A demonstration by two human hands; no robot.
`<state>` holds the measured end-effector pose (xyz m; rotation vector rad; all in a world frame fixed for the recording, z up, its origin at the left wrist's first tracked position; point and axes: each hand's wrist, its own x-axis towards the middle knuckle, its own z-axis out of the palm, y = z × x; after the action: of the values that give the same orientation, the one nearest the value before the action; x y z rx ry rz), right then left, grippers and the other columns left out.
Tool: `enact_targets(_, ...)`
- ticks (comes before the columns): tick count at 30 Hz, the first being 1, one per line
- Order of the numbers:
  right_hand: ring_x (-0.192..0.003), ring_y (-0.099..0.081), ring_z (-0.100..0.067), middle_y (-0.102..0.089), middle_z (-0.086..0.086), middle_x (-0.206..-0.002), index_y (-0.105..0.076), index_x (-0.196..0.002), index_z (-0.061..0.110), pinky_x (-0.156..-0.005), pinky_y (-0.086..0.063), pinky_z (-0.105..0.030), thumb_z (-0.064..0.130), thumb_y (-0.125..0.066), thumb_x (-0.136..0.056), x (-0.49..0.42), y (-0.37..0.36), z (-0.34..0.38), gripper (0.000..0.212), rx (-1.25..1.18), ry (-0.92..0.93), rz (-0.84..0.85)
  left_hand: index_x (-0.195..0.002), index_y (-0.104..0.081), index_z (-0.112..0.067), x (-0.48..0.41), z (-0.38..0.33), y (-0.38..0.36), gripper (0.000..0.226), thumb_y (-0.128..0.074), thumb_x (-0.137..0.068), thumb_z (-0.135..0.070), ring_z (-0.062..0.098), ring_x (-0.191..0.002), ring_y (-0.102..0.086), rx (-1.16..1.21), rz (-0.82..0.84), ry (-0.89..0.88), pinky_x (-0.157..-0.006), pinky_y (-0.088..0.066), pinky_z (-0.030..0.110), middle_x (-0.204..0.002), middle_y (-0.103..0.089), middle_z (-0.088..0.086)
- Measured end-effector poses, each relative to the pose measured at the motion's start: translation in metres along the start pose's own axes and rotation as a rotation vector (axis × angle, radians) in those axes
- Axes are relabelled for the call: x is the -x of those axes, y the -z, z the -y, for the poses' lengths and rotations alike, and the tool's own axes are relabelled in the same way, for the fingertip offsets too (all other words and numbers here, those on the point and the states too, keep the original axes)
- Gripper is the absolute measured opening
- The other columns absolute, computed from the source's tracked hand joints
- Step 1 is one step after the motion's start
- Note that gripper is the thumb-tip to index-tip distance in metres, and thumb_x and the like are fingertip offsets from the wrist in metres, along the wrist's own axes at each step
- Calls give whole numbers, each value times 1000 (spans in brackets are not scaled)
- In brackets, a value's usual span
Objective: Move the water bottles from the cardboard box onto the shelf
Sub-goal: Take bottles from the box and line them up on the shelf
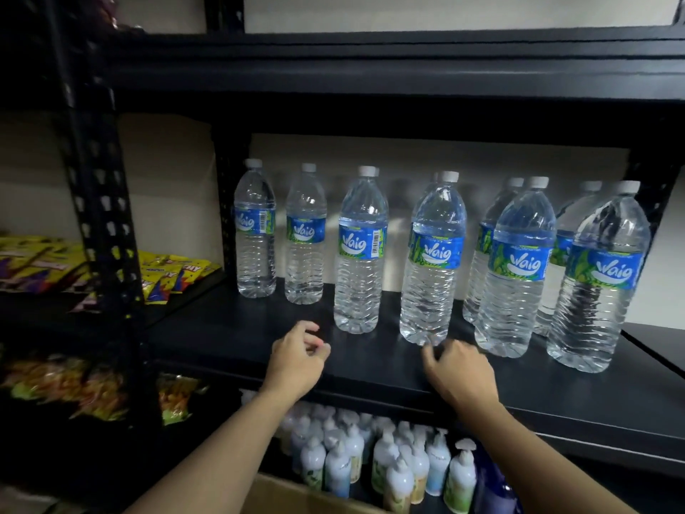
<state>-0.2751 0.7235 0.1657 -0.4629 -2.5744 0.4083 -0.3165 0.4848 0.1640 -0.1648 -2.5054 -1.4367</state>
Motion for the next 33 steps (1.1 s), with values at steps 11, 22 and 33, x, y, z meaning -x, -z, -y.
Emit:
enact_targets(11,-116,-55,-24,-60,-4,-123,-59,-124,19,-96,-43,-34,26,-60,-90,151,-37,182,34,-468,370,362,-115,-52,-34,159,86,225,24,-63,-93,-37,4,-102,-56,-350,-153,129,-86,-46,21,-102,-60,-18)
enact_targets(22,-112,-58,-17,-57,11,-126,-50,-128,38,-92,-48,-37,47,-57,-87,363,-47,334,43,-404,659,854,-149,-32,-16,411,208,381,76,-69,-85,-33,23,-134,-45,-513,-373,734,-110,-38,32,-143,-49,3)
enact_targets(33,-93,-56,-6,-53,6,-131,-42,-137,30,-71,-44,-22,36,-61,-93,481,-124,371,48,-259,769,1151,-149,-30,-10,491,336,401,78,-66,-86,-38,25,-134,-41,-605,-248,932,-113,-33,33,-144,-43,9)
